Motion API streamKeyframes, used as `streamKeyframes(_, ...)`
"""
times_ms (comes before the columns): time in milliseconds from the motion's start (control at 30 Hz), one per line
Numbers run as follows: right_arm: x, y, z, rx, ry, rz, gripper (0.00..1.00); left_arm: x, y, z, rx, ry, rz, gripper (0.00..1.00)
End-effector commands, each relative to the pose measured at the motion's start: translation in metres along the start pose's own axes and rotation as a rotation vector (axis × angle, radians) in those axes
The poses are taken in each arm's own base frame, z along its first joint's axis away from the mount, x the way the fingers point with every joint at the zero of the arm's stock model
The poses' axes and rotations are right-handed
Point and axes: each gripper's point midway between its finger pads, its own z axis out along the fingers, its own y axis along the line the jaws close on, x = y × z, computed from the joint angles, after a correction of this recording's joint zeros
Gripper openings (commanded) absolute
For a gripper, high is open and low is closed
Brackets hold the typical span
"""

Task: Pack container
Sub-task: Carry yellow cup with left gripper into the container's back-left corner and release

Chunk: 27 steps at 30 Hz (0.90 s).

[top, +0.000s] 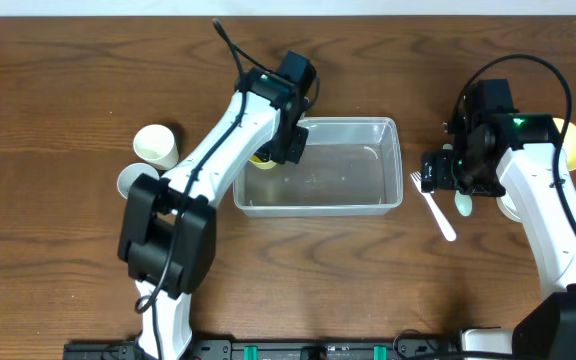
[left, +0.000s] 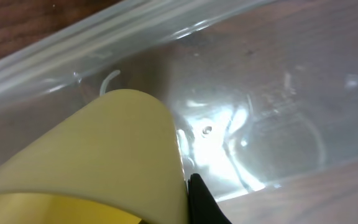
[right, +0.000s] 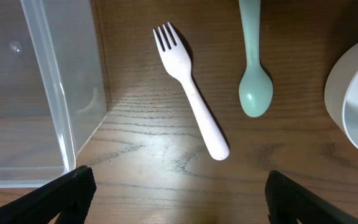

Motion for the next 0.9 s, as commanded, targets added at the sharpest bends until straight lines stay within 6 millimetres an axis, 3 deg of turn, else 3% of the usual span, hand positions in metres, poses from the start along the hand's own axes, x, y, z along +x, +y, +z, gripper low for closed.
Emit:
streamKeyframes(0, 0.001, -0.006, 0.003, 0.014, 0.009, 0.020, 0.89, -0.001, 0.007, 0.012, -0.035, 0.015, 0.041, 0.06)
streamKeyframes(167, 0.002, -0.006, 0.003, 0.014, 0.010, 0.020, 0.89, -0.007, 0.007, 0.022, -0.037, 0.007, 0.048, 0.07)
streamKeyframes(267, 0.002, -0.006, 0.003, 0.014, 0.010, 0.020, 0.89, -0.010, 0.007, 0.023, -0.039, -0.004, 0.047, 0.11)
streamKeyframes(333, 0.002, -0.006, 0.003, 0.014, 0.011, 0.020, 0.89, -0.010, 0.008, 0.023, -0.043, -0.005, 0.047, 0.22)
streamKeyframes(467, 0.002, -0.006, 0.003, 0.014, 0.011, 0.020, 0.89, -0.009, 0.011, 0.023, -0.062, -0.002, 0.047, 0.32)
streamKeyframes(600, 0.002, -0.006, 0.003, 0.014, 0.010, 0.019, 0.89, -0.008, 0.011, 0.020, -0.062, -0.002, 0.047, 0.34)
streamKeyframes(733, 0.002, -0.006, 0.003, 0.015, 0.010, 0.019, 0.90, -0.013, 0.011, -0.005, -0.058, -0.045, 0.045, 0.38)
streamKeyframes(867, 0.002, -0.006, 0.003, 0.018, 0.010, 0.018, 0.90, -0.020, 0.024, -0.061, -0.126, -0.146, 0.035, 0.39)
